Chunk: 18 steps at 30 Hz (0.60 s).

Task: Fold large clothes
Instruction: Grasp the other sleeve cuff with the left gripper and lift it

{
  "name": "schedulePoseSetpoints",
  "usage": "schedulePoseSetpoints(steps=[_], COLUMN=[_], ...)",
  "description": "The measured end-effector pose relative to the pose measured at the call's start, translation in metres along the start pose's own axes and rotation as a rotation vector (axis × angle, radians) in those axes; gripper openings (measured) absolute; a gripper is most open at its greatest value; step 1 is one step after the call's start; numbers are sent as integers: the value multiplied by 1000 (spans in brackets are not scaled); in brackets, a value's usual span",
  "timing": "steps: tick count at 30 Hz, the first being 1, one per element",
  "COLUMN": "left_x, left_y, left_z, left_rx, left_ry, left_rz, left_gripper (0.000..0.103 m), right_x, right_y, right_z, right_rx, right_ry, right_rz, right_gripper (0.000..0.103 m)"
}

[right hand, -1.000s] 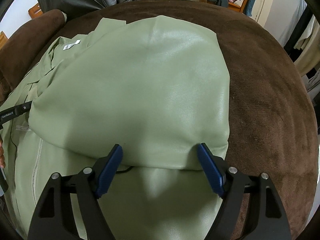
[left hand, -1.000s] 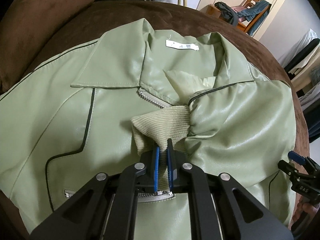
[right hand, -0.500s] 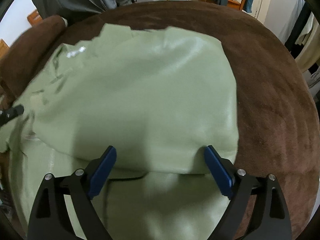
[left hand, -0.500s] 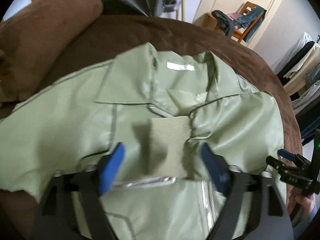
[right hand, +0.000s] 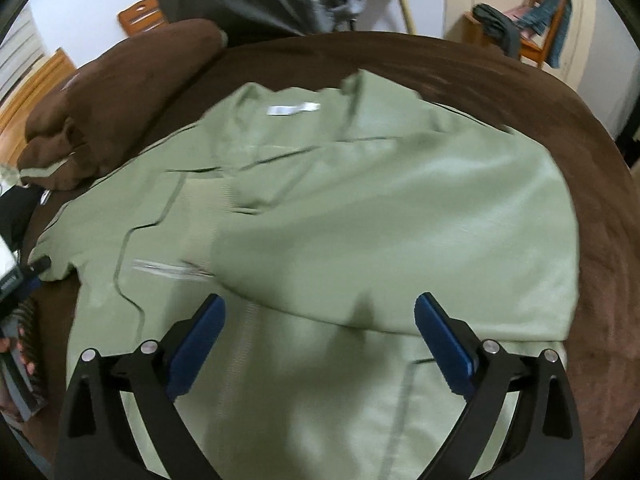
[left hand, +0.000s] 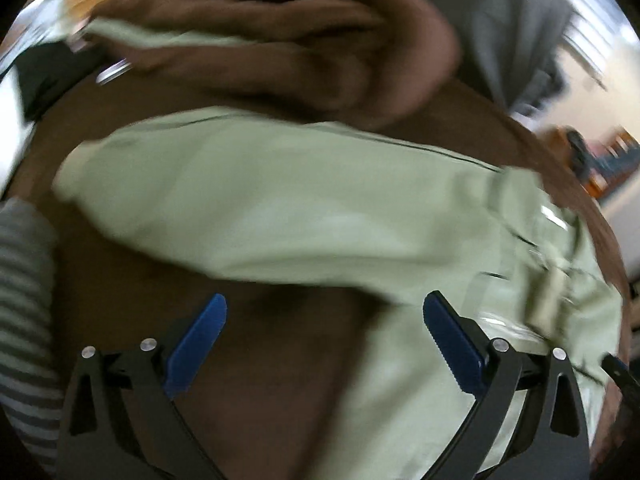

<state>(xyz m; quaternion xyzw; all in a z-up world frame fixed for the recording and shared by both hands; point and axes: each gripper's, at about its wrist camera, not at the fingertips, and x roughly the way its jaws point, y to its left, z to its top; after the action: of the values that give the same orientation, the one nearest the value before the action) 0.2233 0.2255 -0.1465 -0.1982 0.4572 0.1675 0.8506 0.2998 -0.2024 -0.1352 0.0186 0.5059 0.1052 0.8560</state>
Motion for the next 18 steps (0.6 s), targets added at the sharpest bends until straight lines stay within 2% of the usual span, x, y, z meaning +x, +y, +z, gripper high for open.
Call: schedulePoseSetpoints(steps=[3,7,13,18], left_x=[4,16,38,59], left_y=[51,87,118,136], left_z=[0,2,15,30], left_rx=[-102,-169,-226,-278], left_ry=[-18,-18,-26,-27], left_rz=[39,68,33,-43], left_gripper=[96,96,96,93], right_x=[4,9,24,33], right_y=[26,52,83,104], right_z=[0,-5,-9,-10], right_rx=[-11,-29,-61,-74], right_ry=[-3,9,34,40], right_rz=[15,28,36,46], right_gripper=[94,94,94,94])
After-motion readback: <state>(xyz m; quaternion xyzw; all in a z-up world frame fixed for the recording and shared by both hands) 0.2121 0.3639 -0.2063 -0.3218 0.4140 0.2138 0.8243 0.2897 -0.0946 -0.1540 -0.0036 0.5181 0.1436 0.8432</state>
